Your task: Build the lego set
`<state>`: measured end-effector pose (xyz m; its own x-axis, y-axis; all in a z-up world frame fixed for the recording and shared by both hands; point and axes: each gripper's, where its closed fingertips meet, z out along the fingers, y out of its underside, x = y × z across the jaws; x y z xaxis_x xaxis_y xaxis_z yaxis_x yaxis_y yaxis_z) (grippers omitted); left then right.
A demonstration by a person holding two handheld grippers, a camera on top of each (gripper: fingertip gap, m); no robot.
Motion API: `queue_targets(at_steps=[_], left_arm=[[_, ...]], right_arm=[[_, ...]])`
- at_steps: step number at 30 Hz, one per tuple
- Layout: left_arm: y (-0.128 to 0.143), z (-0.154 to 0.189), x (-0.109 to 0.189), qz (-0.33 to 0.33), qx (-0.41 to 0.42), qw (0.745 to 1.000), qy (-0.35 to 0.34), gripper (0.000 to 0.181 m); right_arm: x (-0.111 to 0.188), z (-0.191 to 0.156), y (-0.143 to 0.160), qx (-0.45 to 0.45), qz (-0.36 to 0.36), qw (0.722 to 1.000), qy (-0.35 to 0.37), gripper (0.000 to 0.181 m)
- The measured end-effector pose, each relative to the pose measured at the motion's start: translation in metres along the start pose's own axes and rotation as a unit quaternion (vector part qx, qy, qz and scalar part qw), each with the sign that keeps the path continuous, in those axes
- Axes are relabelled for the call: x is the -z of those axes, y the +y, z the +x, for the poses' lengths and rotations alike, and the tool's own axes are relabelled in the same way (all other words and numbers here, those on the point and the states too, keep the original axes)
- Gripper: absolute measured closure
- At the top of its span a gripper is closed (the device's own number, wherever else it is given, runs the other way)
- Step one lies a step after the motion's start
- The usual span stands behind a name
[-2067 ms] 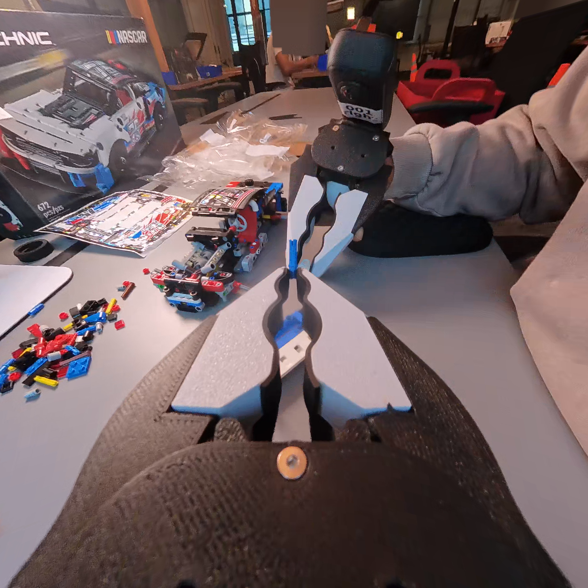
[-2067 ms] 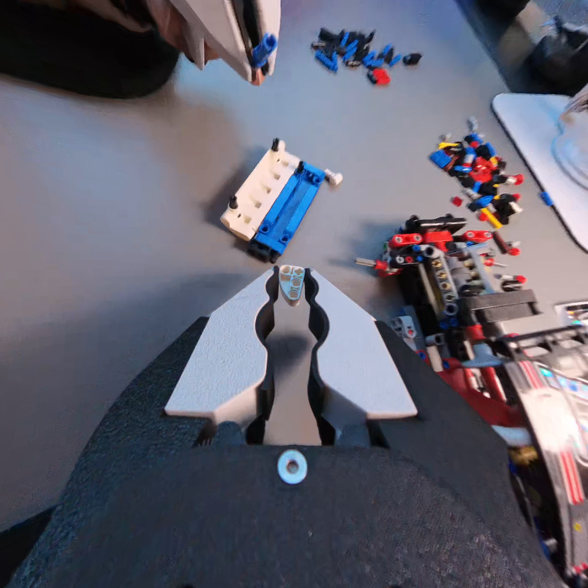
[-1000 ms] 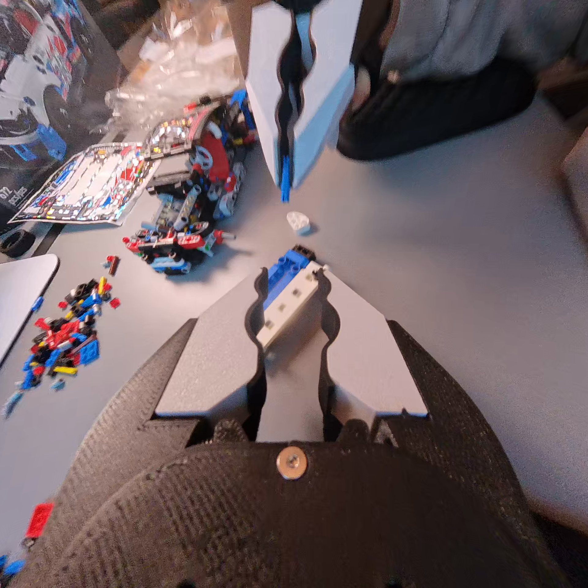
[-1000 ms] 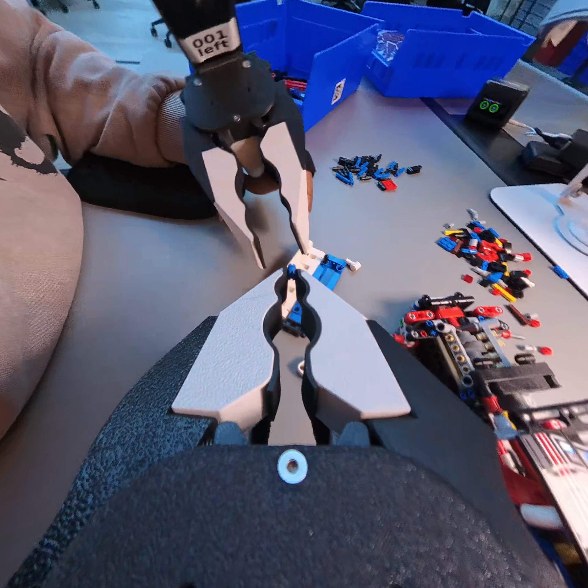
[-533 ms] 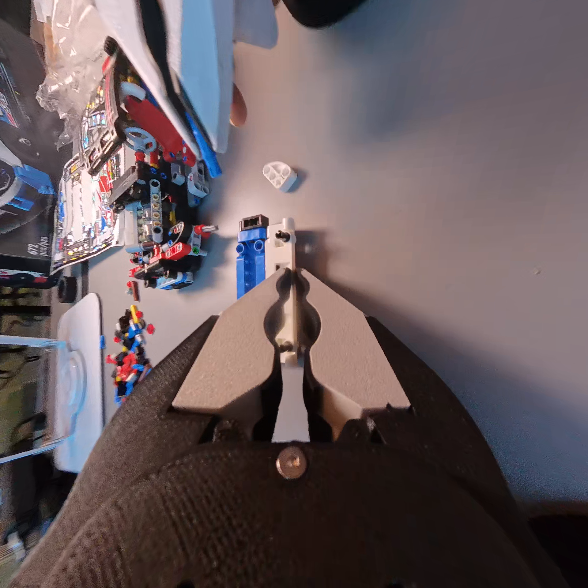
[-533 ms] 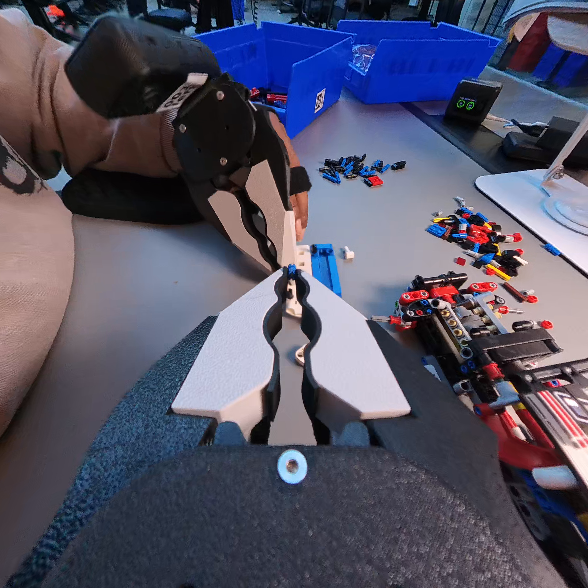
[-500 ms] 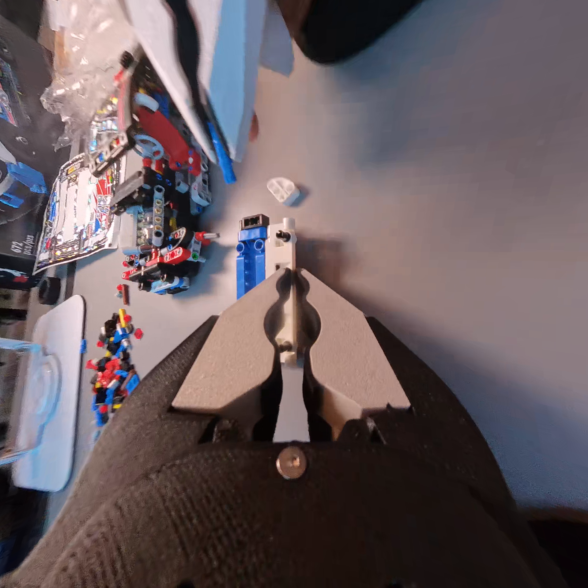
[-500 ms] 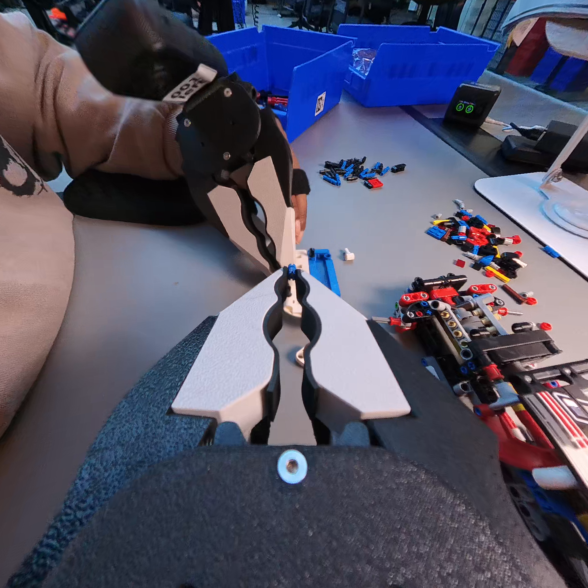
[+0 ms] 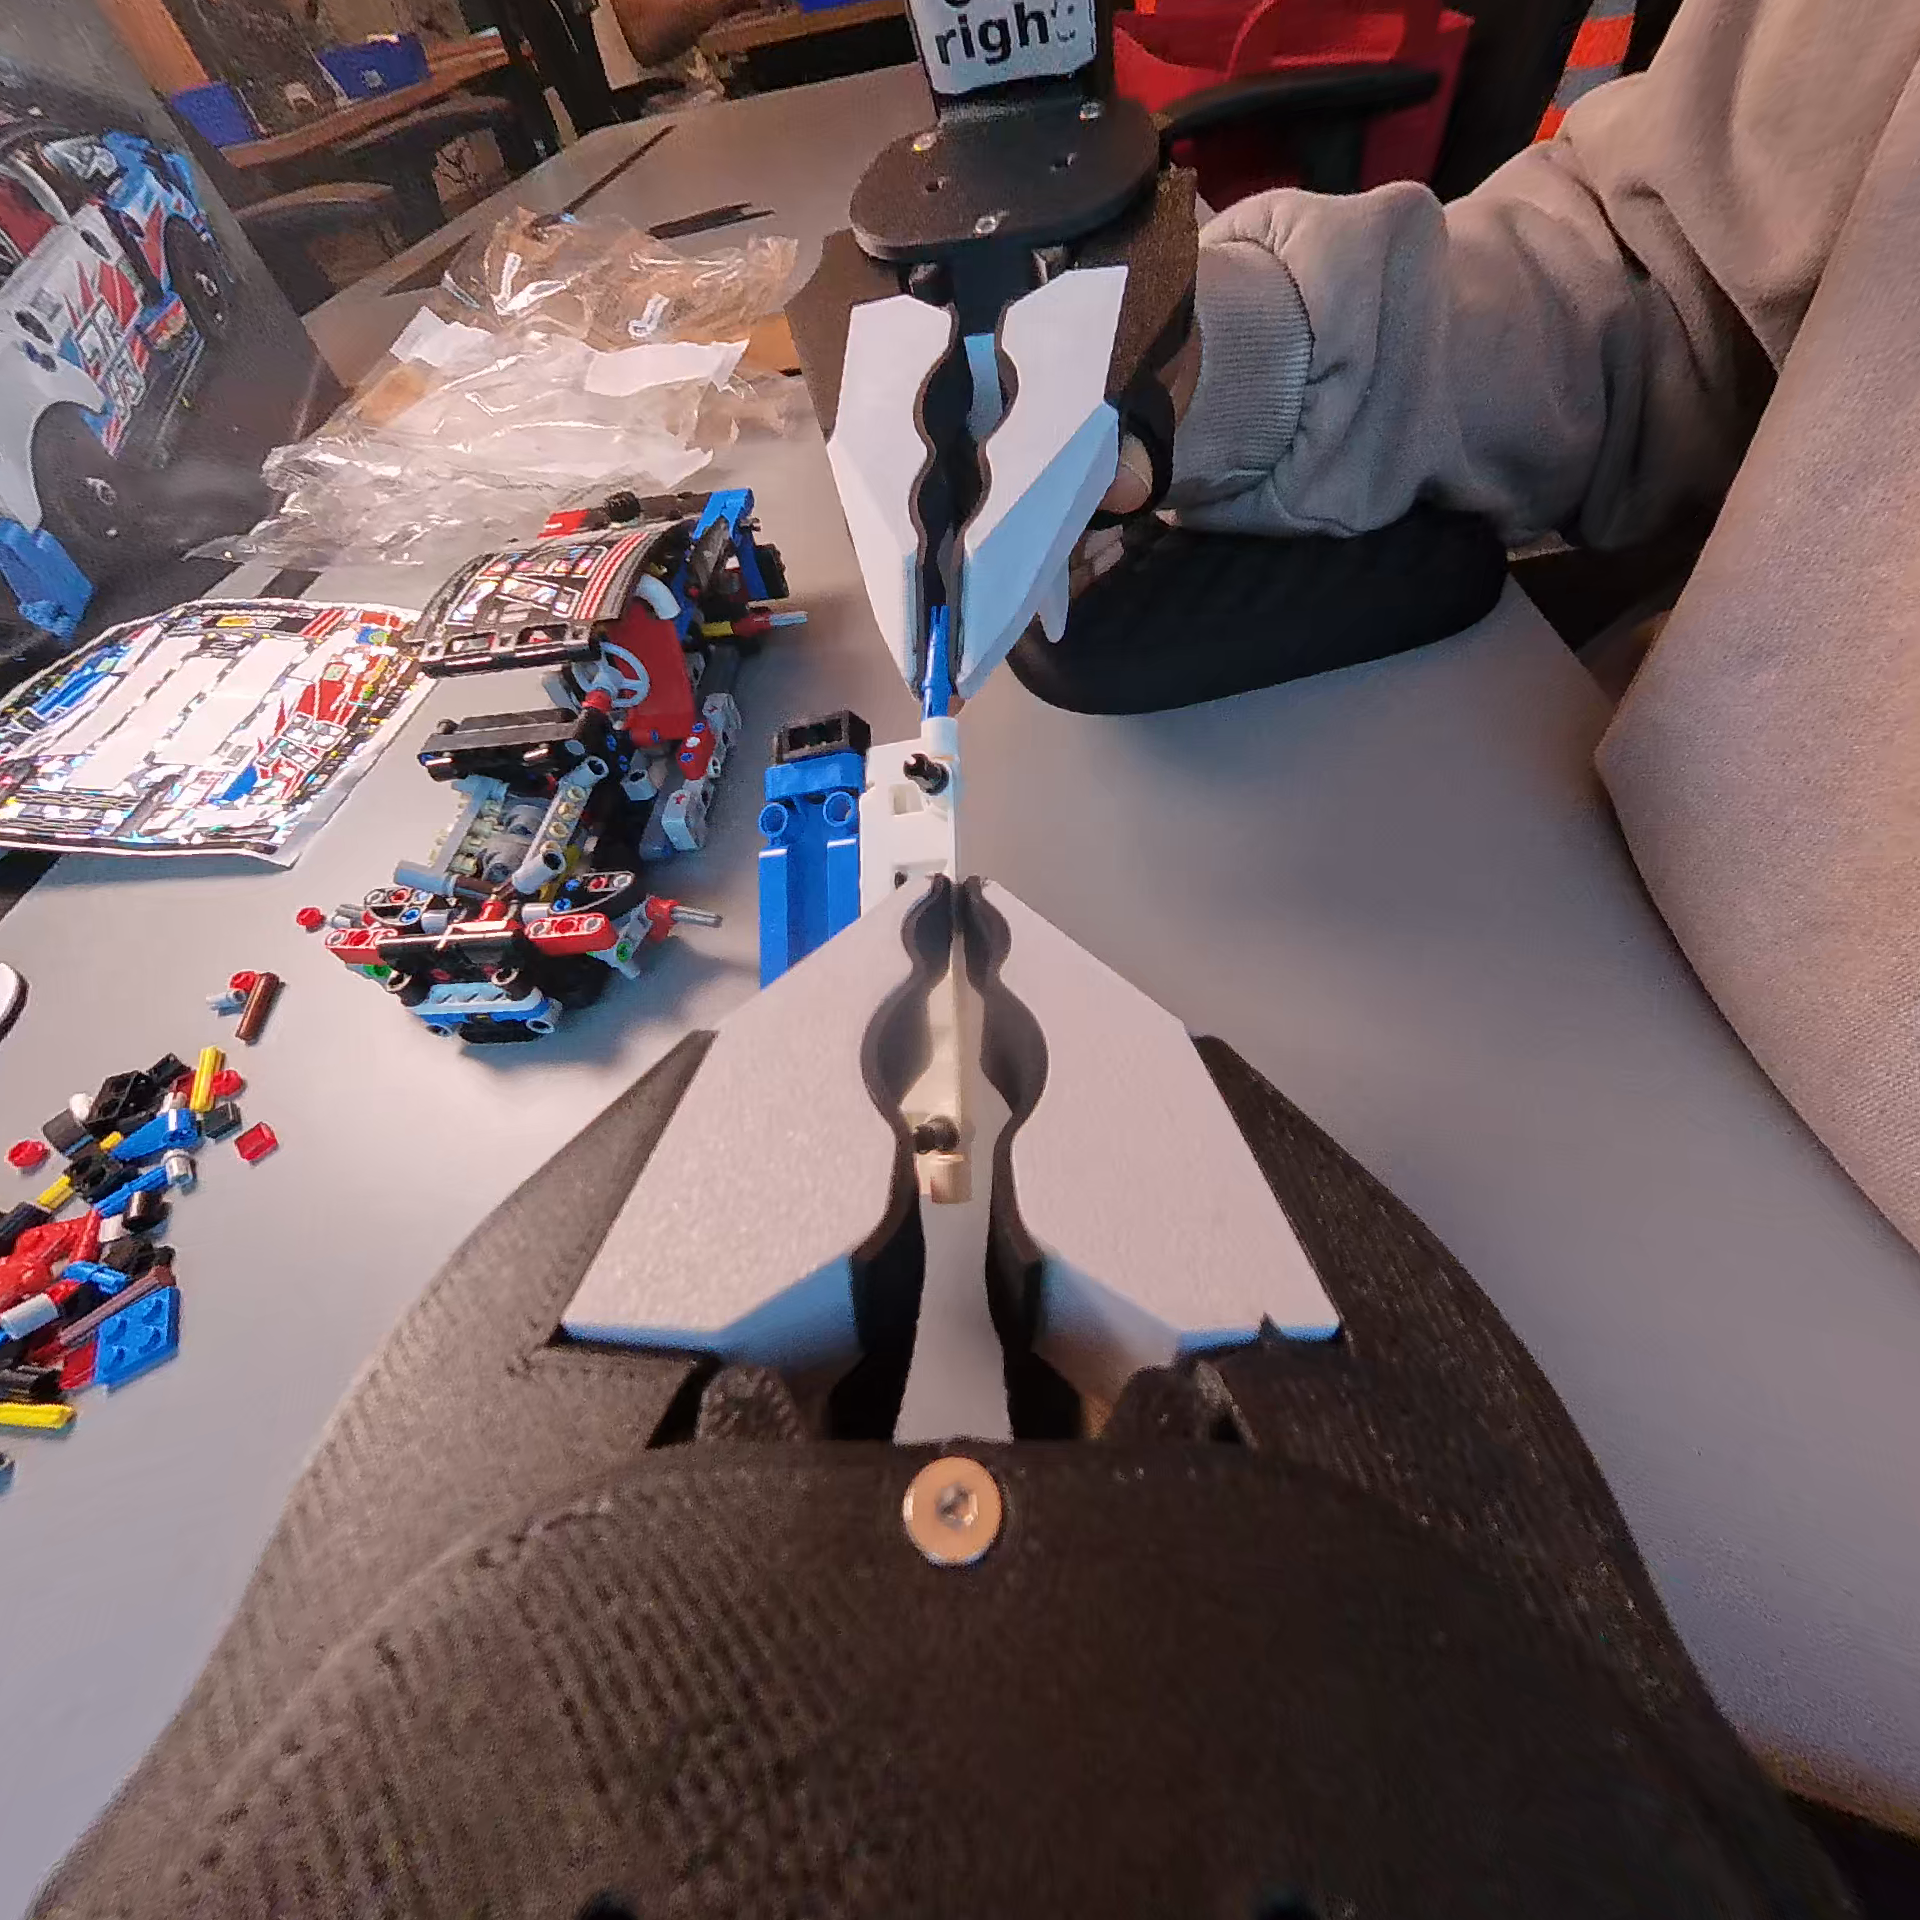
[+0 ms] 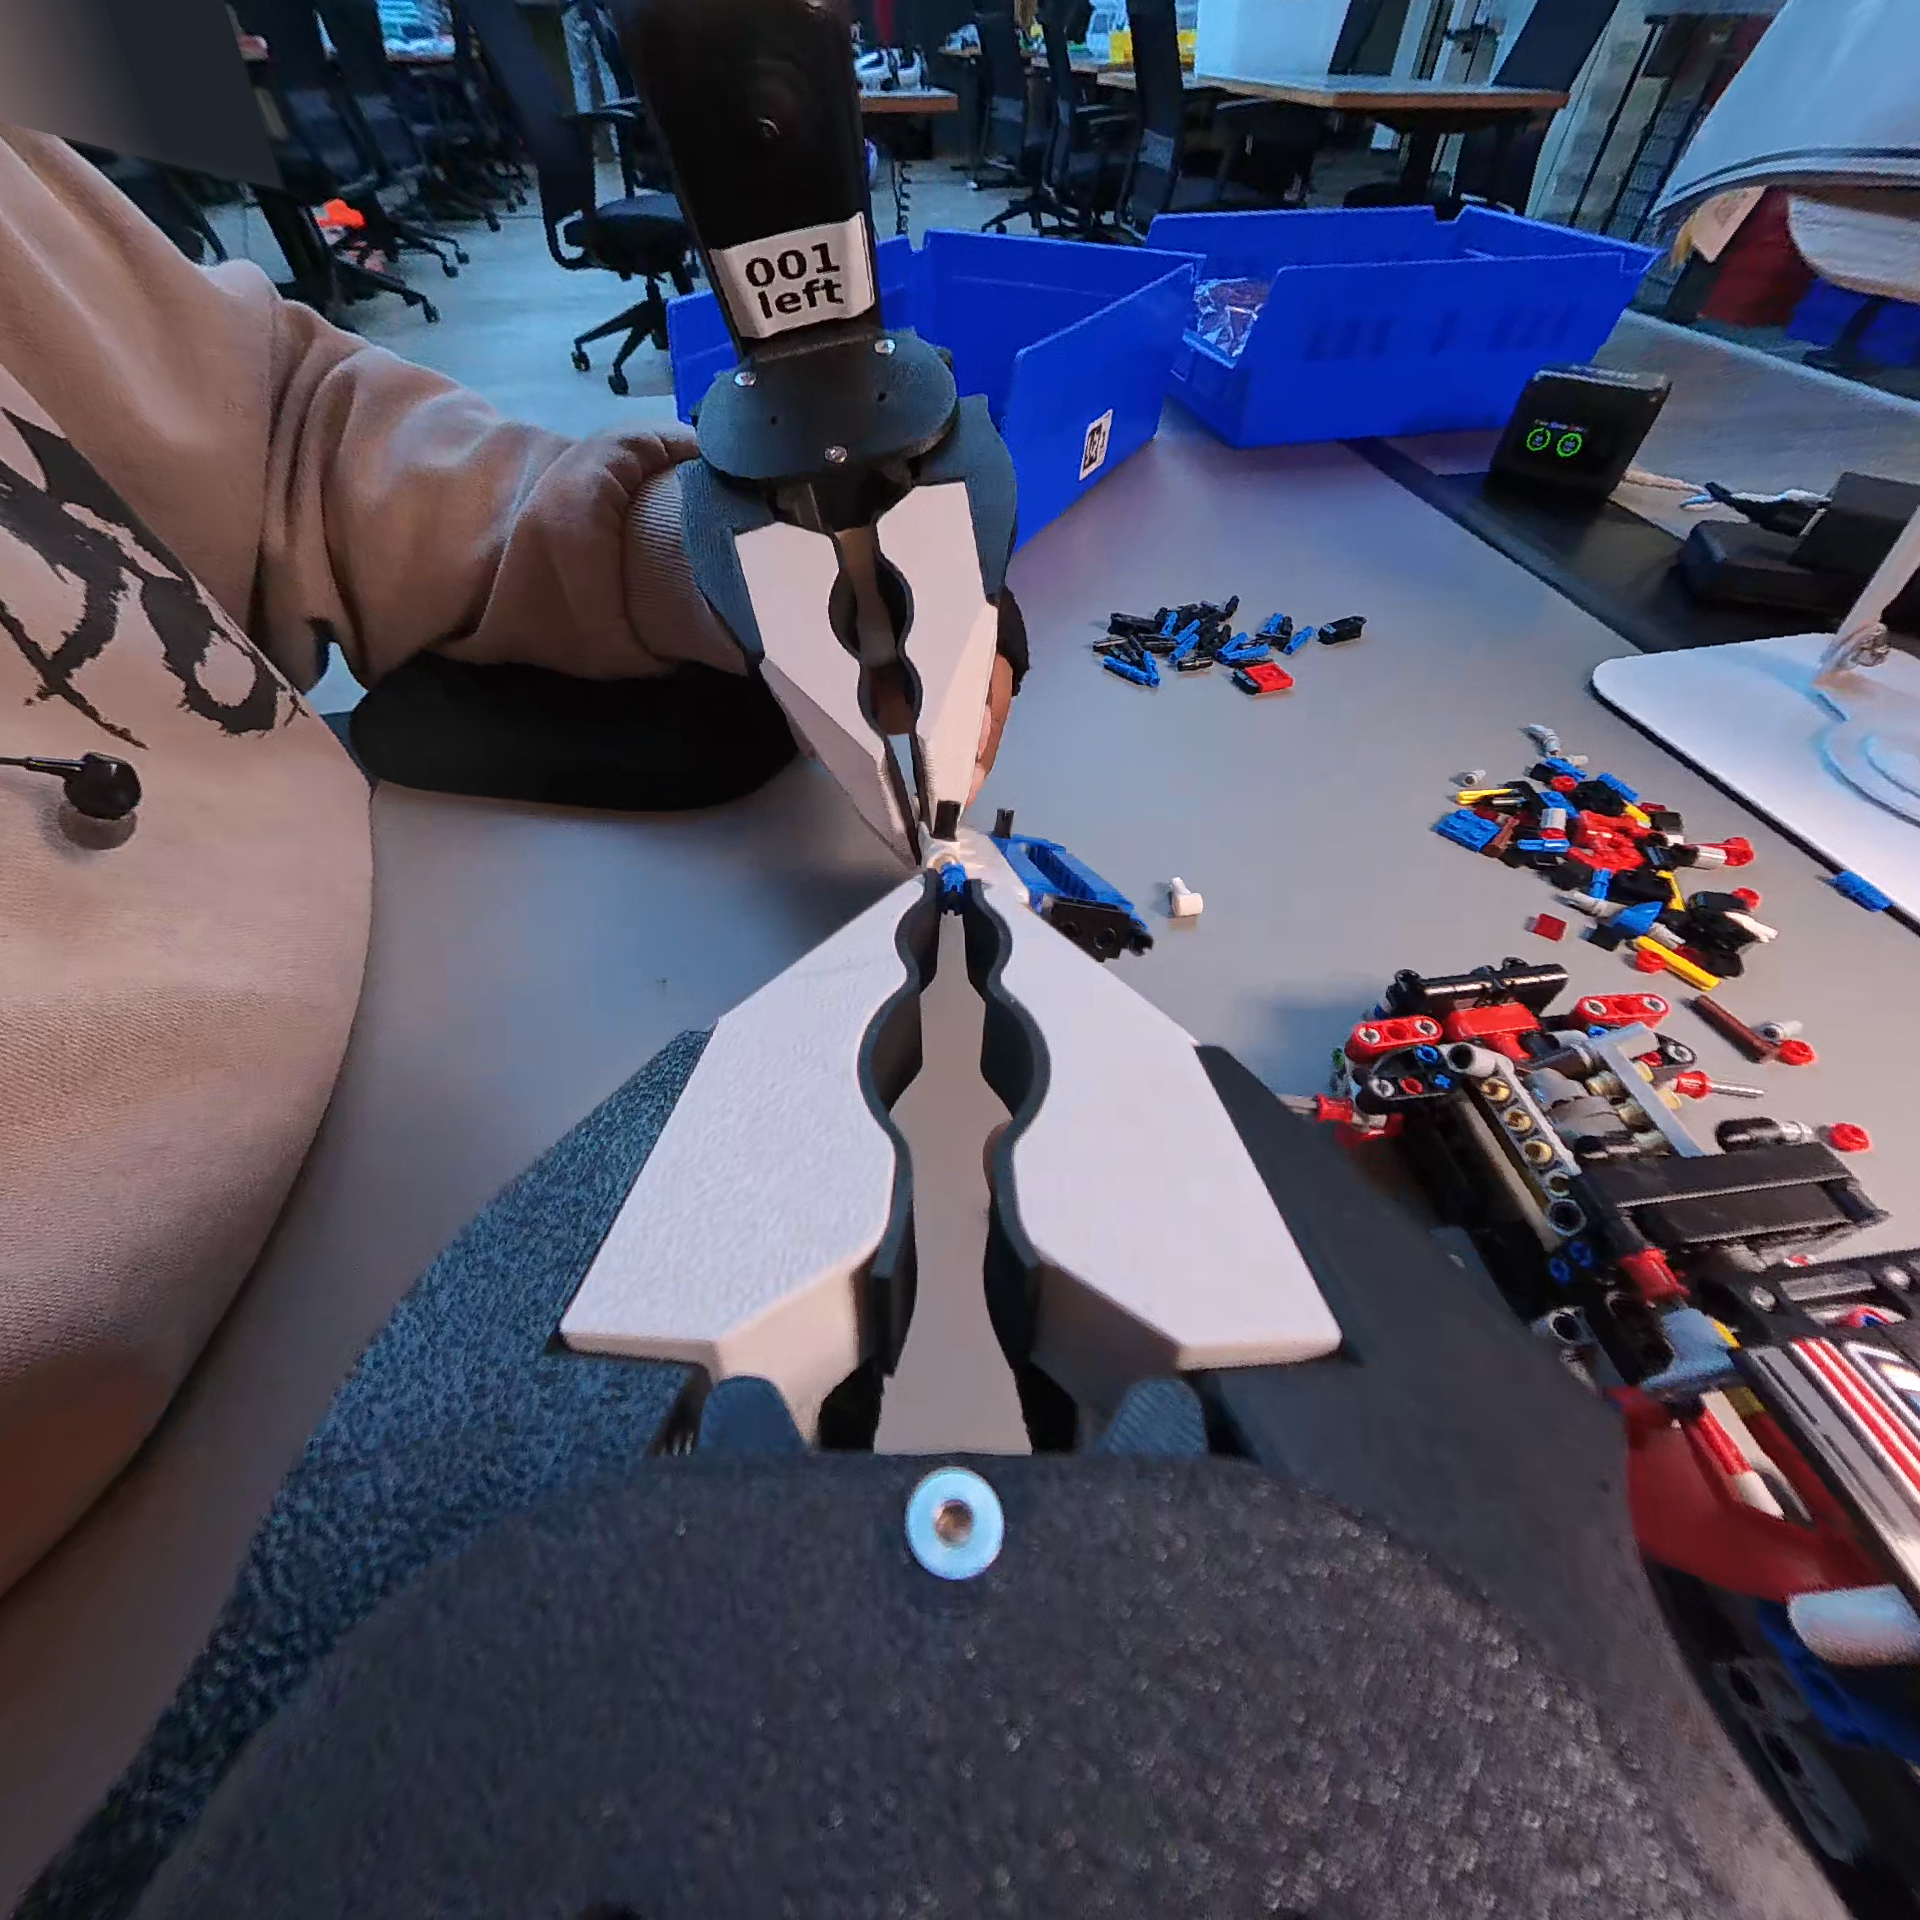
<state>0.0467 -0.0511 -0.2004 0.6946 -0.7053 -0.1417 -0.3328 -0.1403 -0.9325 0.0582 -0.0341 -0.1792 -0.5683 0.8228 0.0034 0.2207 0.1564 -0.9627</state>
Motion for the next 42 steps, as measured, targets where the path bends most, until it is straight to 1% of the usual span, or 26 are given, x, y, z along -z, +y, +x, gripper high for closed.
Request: queue_targets(at_steps=[2,4,7,11,14,19,21,23,24,25,27,28,29,30,32,33,35,37,38,39,40,42], left_arm=[[0.003,0.001,-0.001,-0.010,-0.002,1.000,-0.002,0.181],[0.006,0.001,-0.002,-0.020,0.006,1.000,-0.007,0.181],[0.004,0.001,-0.001,-0.008,0.022,1.000,-0.002,0.181],[0.005,0.006,-0.001,-0.003,0.033,0.999,0.012,0.181],[0.005,0.013,-0.002,-0.002,0.030,0.999,0.029,0.181],[0.008,0.011,-0.001,0.005,0.044,0.998,0.034,0.181],[0.014,0.012,-0.001,-0.004,0.048,0.998,0.040,0.181],[0.012,0.010,0.000,0.005,0.060,0.997,0.053,0.181],[0.009,0.011,0.001,0.015,0.061,0.996,0.064,0.181],[0.006,0.012,0.002,0.024,0.059,0.995,0.072,0.181],[0.003,0.012,0.007,0.042,0.063,0.994,0.085,0.181],[0.000,0.014,0.010,0.057,0.071,0.991,0.098,0.181],[-0.004,0.017,0.014,0.074,0.080,0.987,0.115,0.181],[-0.008,0.021,0.017,0.090,0.088,0.983,0.132,0.181],[-0.014,0.026,0.021,0.108,0.101,0.976,0.158,0.181],[-0.016,0.027,0.021,0.113,0.108,0.973,0.167,0.181],[-0.018,0.028,0.023,0.123,0.116,0.970,0.175,0.181],[-0.024,0.030,0.027,0.142,0.129,0.963,0.190,0.181],[-0.027,0.032,0.028,0.154,0.135,0.959,0.198,0.181],[-0.030,0.033,0.029,0.161,0.139,0.956,0.202,0.181],[-0.031,0.034,0.029,0.164,0.141,0.954,0.206,0.181],[-0.036,0.037,0.032,0.175,0.149,0.948,0.219,0.181]], right_arm=[[-0.001,-0.003,0.004,0.007,-0.015,1.000,-0.008,0.179],[-0.002,-0.001,0.007,0.013,-0.023,1.000,0.000,0.179],[-0.002,-0.002,0.005,-0.004,-0.012,1.000,-0.009,0.179],[-0.004,-0.003,0.010,-0.023,-0.019,0.999,-0.019,0.179],[-0.008,-0.012,0.013,-0.041,-0.028,0.998,-0.048,0.179],[-0.011,-0.010,0.014,-0.051,-0.030,0.997,-0.048,0.179],[-0.014,-0.010,0.018,-0.044,-0.044,0.997,-0.041,0.179],[-0.014,-0.009,0.015,-0.026,-0.039,0.998,-0.034,0.179],[-0.013,-0.009,0.011,-0.011,-0.030,0.999,-0.036,0.175],[-0.010,-0.009,0.005,0.002,-0.014,0.999,-0.040,0.163],[0.005,-0.007,-0.009,0.017,0.013,0.999,-0.046,0.149],[0.013,-0.001,-0.011,0.028,0.010,0.999,-0.035,0.141],[0.019,0.004,-0.003,0.043,-0.016,0.999,-0.027,0.135],[0.022,0.010,0.010,0.056,-0.058,0.997,-0.017,0.132],[0.022,0.023,0.043,0.087,-0.152,0.984,0.001,0.132],[0.020,0.022,0.053,0.095,-0.180,0.979,-0.008,0.132],[0.012,0.013,0.047,0.083,-0.165,0.982,-0.041,0.136],[0.002,0.004,0.035,0.088,-0.133,0.985,-0.066,0.134],[-0.004,-0.003,0.024,0.087,-0.102,0.988,-0.082,0.132],[-0.010,-0.012,0.011,0.083,-0.064,0.989,-0.102,0.135],[-0.014,-0.019,-0.002,0.080,-0.028,0.990,-0.113,0.143],[-0.018,-0.025,-0.016,0.077,0.010,0.989,-0.125,0.158]])
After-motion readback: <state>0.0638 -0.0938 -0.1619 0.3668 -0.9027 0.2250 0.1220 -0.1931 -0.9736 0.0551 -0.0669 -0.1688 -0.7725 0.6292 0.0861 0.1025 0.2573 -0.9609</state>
